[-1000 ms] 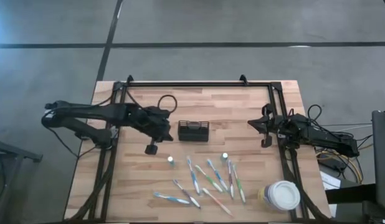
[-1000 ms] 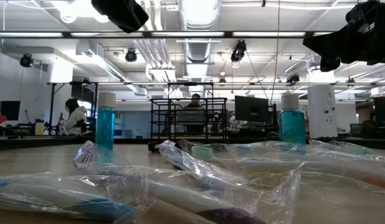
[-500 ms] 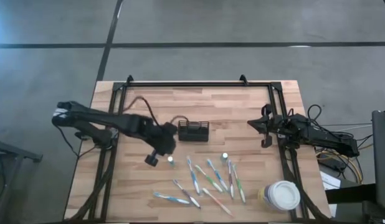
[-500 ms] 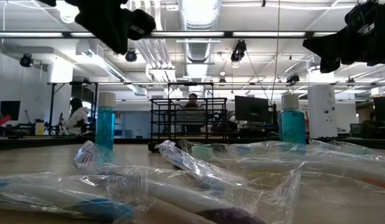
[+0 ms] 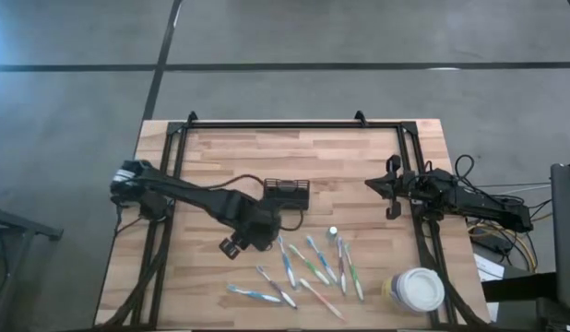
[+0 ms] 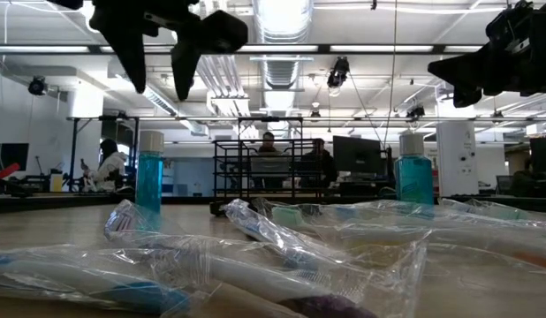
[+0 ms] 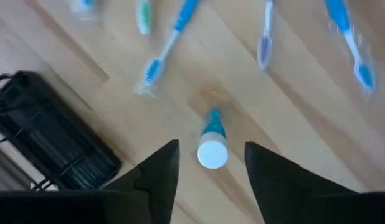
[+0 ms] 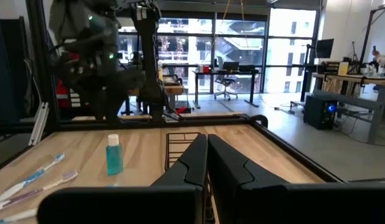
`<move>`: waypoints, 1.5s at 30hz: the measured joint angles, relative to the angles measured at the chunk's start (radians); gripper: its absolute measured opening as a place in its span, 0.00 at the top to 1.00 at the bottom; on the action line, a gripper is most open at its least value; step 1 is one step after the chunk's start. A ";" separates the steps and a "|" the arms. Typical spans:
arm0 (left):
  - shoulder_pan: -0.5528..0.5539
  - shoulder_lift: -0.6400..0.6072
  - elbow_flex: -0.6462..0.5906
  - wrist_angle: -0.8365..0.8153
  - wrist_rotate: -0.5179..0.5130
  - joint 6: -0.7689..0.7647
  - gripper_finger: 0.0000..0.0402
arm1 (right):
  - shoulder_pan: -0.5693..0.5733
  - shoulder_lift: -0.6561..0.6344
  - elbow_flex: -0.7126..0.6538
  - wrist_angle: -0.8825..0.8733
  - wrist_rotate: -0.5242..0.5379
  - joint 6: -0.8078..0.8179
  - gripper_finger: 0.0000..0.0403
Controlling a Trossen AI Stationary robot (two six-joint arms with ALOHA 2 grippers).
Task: Pick & Place toothbrushing station
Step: Put the left blue mouthwash into the black wire organizer
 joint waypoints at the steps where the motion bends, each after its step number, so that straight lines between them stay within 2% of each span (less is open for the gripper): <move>1: 0.000 0.013 0.006 -0.011 -0.001 0.022 0.51 | 0.000 0.000 0.000 0.000 0.000 0.000 0.98; 14: 0.000 0.077 -0.018 -0.016 -0.042 0.177 0.50 | 0.000 0.001 0.000 -0.001 0.000 -0.003 0.98; 22: 0.000 0.077 -0.068 -0.002 -0.050 0.184 0.50 | 0.000 0.001 0.000 -0.002 0.000 -0.002 0.98; 34: 0.000 0.077 -0.071 0.035 -0.062 0.220 0.50 | 0.000 0.001 0.000 -0.003 0.000 -0.003 0.98; 45: 0.000 0.075 -0.087 0.037 -0.060 0.213 0.65 | 0.000 0.000 0.000 -0.003 0.000 -0.003 0.98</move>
